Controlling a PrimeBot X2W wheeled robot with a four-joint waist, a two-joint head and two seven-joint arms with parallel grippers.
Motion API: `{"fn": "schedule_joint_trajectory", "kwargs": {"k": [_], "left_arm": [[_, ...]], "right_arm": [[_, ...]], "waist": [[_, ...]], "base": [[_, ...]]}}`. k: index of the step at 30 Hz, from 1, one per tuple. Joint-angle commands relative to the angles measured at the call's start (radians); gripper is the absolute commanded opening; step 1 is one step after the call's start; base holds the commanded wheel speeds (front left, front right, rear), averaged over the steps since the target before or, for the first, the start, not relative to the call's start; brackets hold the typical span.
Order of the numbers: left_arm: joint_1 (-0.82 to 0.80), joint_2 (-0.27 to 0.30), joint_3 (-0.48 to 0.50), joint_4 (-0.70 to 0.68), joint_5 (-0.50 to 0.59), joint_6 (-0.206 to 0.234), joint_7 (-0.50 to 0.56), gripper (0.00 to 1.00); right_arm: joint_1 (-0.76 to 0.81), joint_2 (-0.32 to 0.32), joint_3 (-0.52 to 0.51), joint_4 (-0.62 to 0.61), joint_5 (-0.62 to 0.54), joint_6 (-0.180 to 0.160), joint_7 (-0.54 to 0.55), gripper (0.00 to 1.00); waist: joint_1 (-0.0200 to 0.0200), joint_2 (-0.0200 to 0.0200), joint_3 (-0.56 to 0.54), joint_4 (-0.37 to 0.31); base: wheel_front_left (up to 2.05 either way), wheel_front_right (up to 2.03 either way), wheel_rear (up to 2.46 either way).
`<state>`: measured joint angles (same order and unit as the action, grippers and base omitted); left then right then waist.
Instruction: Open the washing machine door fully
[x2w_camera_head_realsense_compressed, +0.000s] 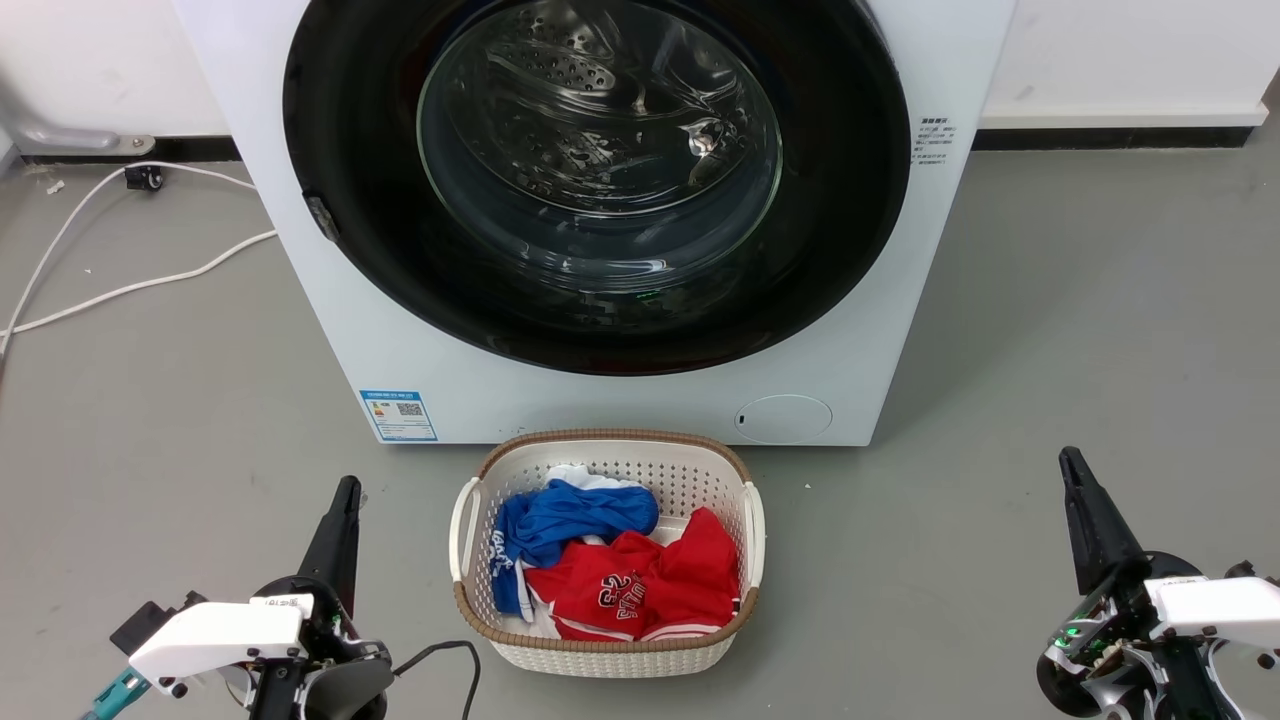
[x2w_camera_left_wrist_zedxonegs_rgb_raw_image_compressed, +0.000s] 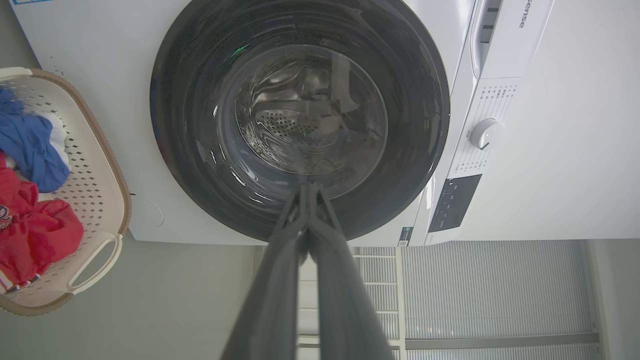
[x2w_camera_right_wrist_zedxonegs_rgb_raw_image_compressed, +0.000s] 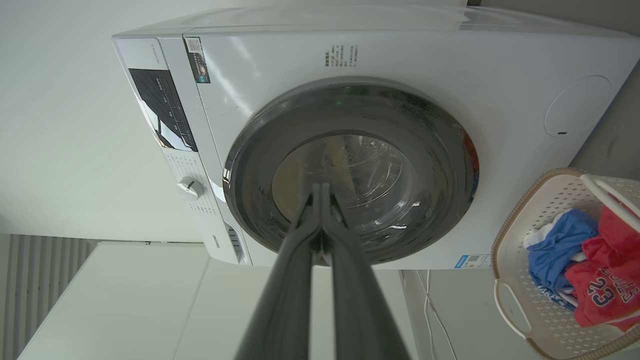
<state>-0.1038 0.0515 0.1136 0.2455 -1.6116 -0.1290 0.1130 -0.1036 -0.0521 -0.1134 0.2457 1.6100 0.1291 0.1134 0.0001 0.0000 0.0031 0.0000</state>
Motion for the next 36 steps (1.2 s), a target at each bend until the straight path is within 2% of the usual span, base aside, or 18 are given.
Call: {"fn": "schedule_joint_trajectory", "kwargs": {"k": [1, 22, 23, 36], "left_arm": [[-0.009, -0.001, 0.003, 0.001, 0.005, -0.003, 0.003, 0.00], [-0.009, -0.001, 0.003, 0.001, 0.005, -0.003, 0.003, 0.00], [0.000, 0.000, 0.000, 0.000, 0.000, 0.000, 0.000, 1.00], [0.010, -0.002, -0.047, -0.025, 0.040, 0.001, -0.056, 1.00]], "right_arm": [[-0.011, 0.003, -0.001, 0.001, -0.004, 0.003, 0.001, 0.00], [-0.011, 0.004, -0.001, 0.001, -0.004, 0.003, 0.001, 0.00], [0.000, 0.000, 0.000, 0.000, 0.000, 0.000, 0.000, 1.00], [0.027, -0.003, 0.028, -0.023, -0.050, 0.000, -0.055, 1.00]], "waist": [[-0.0001, 0.0000, 0.000, 0.000], [-0.0001, 0.0000, 0.000, 0.000], [0.0000, 0.0000, 0.000, 0.000], [0.0000, 0.0000, 0.001, 0.000]], "base": [[0.00, 0.00, 0.00], [0.00, 0.00, 0.00], [0.00, 0.00, 0.00], [0.00, 0.00, 0.00]]}}
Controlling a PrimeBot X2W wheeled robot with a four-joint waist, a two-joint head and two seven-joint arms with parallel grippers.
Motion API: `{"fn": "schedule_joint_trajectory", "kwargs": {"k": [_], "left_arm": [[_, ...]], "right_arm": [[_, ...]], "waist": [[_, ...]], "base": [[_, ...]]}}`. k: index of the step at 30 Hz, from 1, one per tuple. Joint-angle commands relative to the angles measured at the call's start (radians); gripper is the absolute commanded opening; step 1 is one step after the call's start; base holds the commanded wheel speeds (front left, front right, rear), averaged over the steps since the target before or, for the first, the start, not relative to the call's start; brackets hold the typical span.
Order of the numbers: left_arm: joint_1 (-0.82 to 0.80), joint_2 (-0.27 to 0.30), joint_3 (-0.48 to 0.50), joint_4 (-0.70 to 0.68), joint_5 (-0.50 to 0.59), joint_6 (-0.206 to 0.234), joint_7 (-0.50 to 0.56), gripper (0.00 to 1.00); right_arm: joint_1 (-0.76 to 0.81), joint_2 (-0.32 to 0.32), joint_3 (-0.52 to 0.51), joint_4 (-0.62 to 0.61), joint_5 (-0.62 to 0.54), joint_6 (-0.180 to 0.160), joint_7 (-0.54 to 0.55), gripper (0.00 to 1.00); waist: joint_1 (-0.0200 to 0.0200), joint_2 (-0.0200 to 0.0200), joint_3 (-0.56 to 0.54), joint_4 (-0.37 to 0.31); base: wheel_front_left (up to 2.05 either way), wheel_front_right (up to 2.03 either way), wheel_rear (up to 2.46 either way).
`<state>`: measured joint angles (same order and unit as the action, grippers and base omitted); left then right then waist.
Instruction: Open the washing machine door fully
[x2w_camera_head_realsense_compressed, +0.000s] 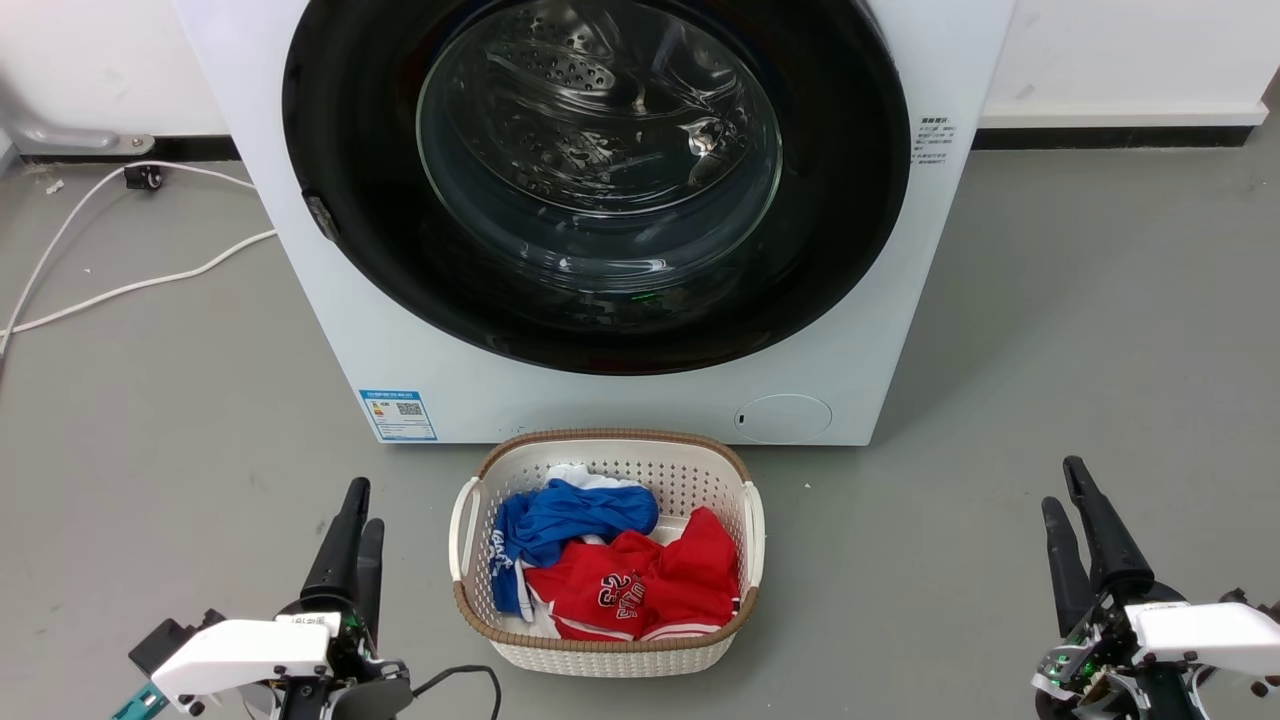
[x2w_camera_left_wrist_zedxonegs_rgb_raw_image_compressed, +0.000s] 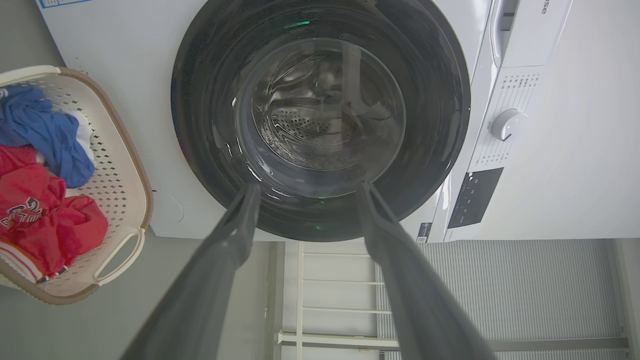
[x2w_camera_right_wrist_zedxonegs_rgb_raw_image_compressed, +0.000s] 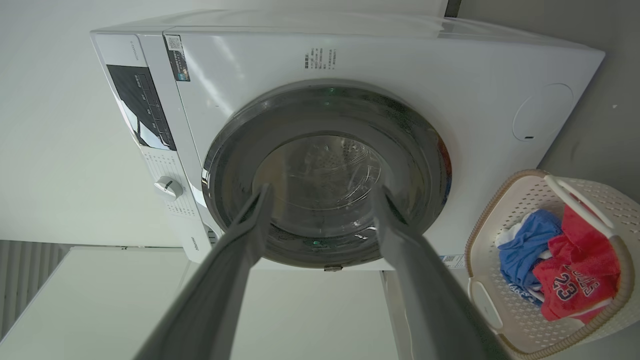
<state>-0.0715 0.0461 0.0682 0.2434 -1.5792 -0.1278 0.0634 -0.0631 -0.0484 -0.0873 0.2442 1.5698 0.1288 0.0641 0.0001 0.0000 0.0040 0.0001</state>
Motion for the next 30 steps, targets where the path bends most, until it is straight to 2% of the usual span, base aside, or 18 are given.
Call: {"fn": "schedule_joint_trajectory", "kwargs": {"k": [1, 8, 17, 30], "left_arm": [[-0.023, 0.003, 0.000, -0.028, 0.020, -0.001, -0.011, 1.00], [-0.026, 0.004, -0.006, -0.081, 0.164, -0.001, -0.043, 1.00], [-0.026, 0.004, -0.033, -0.115, 0.393, -0.001, -0.080, 1.00], [-0.020, 0.023, -0.075, -0.126, 0.729, 0.014, -0.128, 1.00]], "right_arm": [[-0.013, -0.008, 0.004, -0.025, -0.022, 0.001, -0.011, 1.00], [-0.011, -0.018, 0.016, -0.055, -0.181, 0.001, -0.043, 1.00], [-0.017, -0.027, 0.036, -0.085, -0.466, 0.001, -0.079, 1.00], [0.000, -0.017, 0.038, -0.128, -0.756, 0.001, -0.090, 1.00]], "waist": [[0.0000, 0.0000, 0.000, 0.000], [0.0000, 0.0000, 0.002, 0.001], [0.0000, 0.0000, 0.005, 0.002], [0.0000, 0.0000, 0.003, 0.006]], "base": [[0.00, 0.00, 0.00], [0.00, 0.00, 0.00], [0.00, 0.00, 0.00], [0.00, 0.00, 0.00]]}}
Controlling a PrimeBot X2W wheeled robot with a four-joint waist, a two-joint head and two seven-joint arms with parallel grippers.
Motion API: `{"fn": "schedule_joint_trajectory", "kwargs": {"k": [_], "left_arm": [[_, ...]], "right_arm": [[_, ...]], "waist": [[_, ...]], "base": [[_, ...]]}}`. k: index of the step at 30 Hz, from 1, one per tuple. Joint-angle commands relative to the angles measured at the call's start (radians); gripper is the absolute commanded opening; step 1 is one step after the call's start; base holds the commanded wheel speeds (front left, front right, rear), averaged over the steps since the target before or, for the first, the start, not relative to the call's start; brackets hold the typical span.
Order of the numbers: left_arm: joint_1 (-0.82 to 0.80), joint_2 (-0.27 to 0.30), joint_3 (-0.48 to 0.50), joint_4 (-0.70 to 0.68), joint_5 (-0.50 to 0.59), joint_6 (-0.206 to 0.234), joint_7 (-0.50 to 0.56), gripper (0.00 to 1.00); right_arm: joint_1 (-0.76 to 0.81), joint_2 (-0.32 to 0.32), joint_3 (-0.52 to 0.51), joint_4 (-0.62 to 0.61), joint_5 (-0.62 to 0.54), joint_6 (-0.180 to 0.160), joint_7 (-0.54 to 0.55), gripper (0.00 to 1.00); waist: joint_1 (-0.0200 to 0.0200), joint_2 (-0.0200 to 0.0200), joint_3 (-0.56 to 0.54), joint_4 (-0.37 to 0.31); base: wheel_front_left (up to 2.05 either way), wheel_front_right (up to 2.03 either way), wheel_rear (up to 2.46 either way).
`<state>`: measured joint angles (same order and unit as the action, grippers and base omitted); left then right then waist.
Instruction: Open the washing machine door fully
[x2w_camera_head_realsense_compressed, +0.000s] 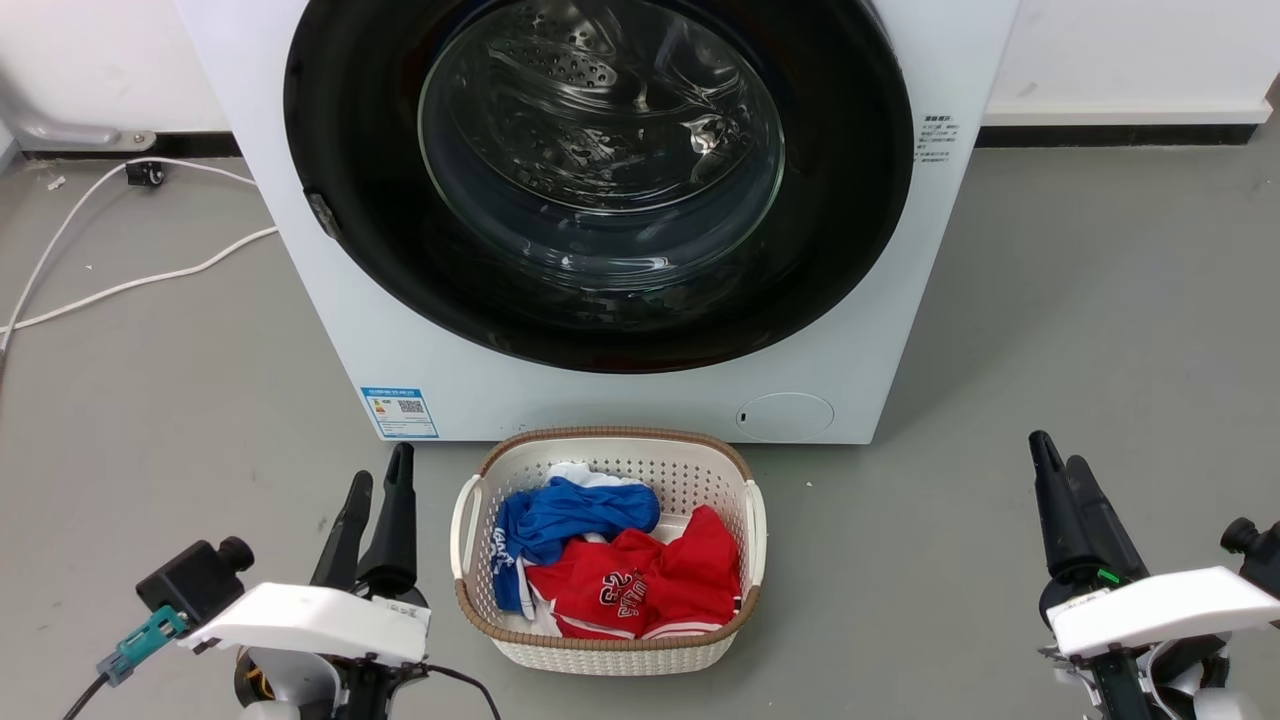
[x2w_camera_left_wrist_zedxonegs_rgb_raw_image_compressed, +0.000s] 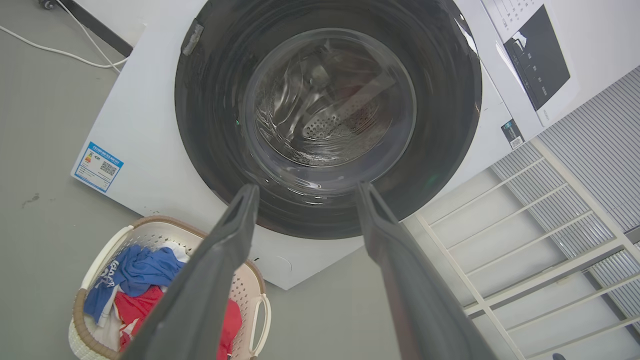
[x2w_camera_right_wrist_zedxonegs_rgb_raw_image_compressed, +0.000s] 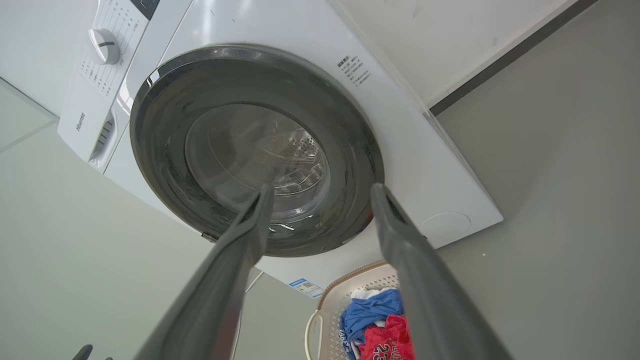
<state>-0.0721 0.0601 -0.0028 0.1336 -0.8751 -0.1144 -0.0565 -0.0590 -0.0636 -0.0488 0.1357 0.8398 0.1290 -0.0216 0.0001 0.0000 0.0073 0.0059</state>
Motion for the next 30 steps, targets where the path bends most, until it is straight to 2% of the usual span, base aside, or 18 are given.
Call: {"fn": "schedule_joint_trajectory", "kwargs": {"k": [1, 10, 30], "left_arm": [[-0.019, 0.010, -0.009, -0.015, 0.043, 0.003, -0.012, 1.00], [-0.024, 0.035, -0.051, -0.018, 0.191, 0.024, -0.041, 1.00], [-0.038, 0.089, -0.139, 0.002, 0.429, 0.073, -0.098, 1.00]], "right_arm": [[-0.002, -0.002, -0.002, -0.022, -0.046, 0.001, -0.004, 1.00], [0.012, 0.001, -0.004, -0.037, -0.201, 0.001, -0.004, 1.00], [0.032, 0.010, -0.003, -0.081, -0.482, 0.002, -0.023, 1.00]], "waist": [[-0.0001, 0.0000, -0.001, 0.001], [-0.0001, 0.0000, -0.004, 0.001], [-0.0001, 0.0000, -0.005, 0.003]], "base": [[0.00, 0.00, 0.00], [0.00, 0.00, 0.00], [0.00, 0.00, 0.00]]}}
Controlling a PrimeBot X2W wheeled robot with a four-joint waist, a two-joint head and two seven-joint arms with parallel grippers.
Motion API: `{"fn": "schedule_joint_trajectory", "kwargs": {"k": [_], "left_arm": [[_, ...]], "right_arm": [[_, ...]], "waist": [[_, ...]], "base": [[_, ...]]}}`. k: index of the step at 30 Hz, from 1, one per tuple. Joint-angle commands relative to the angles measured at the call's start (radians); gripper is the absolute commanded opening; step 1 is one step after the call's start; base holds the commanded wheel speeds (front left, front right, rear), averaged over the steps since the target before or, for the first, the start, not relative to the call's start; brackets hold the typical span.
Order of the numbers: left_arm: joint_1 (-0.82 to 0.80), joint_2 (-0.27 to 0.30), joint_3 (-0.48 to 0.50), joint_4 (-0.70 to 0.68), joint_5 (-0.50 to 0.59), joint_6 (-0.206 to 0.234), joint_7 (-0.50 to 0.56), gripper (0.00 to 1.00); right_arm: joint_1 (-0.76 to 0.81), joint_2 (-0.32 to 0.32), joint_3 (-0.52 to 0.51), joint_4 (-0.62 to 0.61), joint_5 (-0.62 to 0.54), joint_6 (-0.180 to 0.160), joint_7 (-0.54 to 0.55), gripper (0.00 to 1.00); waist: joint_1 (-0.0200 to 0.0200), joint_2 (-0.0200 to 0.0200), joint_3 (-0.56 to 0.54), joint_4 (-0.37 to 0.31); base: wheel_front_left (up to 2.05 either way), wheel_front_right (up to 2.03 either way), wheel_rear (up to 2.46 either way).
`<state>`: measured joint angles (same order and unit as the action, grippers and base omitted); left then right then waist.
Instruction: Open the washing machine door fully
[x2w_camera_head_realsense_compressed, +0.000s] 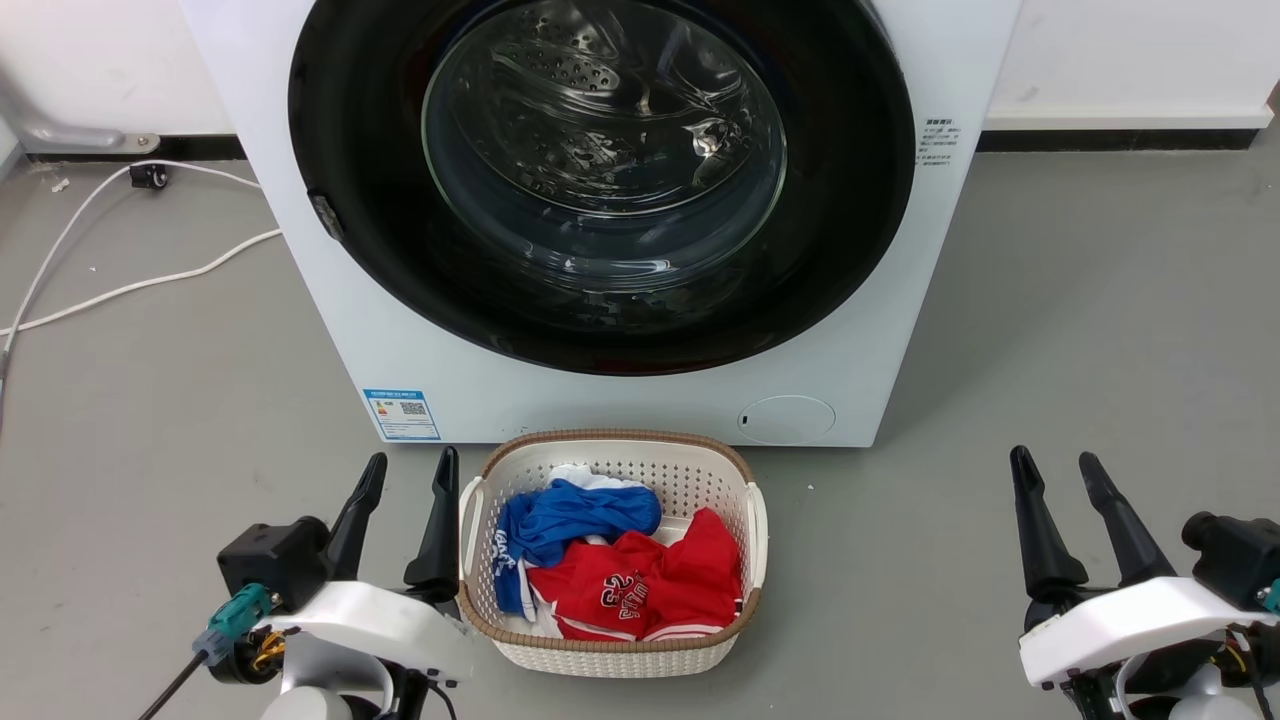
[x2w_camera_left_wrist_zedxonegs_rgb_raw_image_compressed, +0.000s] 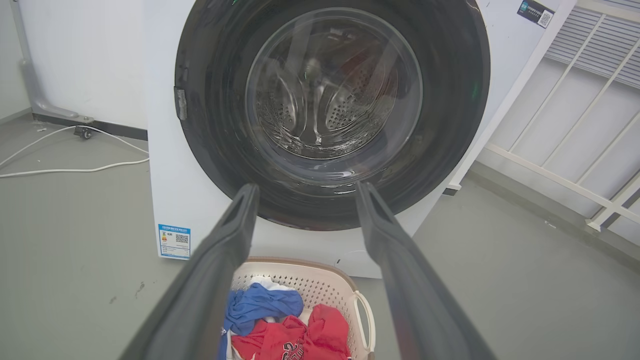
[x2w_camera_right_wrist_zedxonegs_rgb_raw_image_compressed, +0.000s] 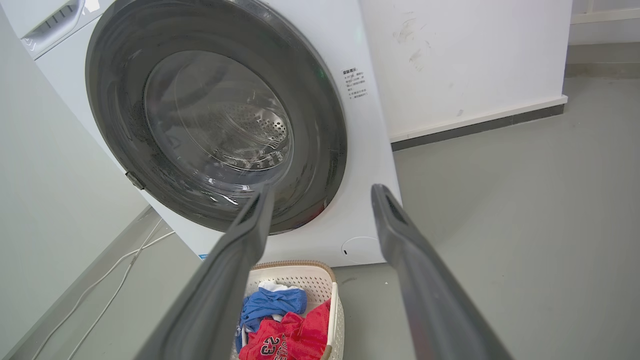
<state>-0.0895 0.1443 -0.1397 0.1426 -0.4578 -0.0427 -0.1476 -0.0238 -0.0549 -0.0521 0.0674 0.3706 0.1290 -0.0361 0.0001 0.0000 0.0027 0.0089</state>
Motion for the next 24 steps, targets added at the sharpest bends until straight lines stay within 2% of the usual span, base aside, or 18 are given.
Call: {"fn": "schedule_joint_trajectory", "kwargs": {"k": [1, 24], "left_arm": [[-0.021, 0.007, -0.004, -0.006, 0.022, 0.005, -0.009, 1.00], [-0.026, 0.020, -0.037, 0.019, 0.194, 0.036, -0.063, 1.00]], "right_arm": [[-0.001, 0.001, -0.002, -0.014, -0.025, 0.002, -0.008, 1.00], [0.025, 0.005, -0.014, -0.047, -0.231, 0.002, -0.022, 1.00]], "waist": [[0.0000, 0.0000, 0.000, 0.000], [0.0000, 0.0000, 0.001, 0.009]], "base": [[0.00, 0.00, 0.00], [0.00, 0.00, 0.00]]}}
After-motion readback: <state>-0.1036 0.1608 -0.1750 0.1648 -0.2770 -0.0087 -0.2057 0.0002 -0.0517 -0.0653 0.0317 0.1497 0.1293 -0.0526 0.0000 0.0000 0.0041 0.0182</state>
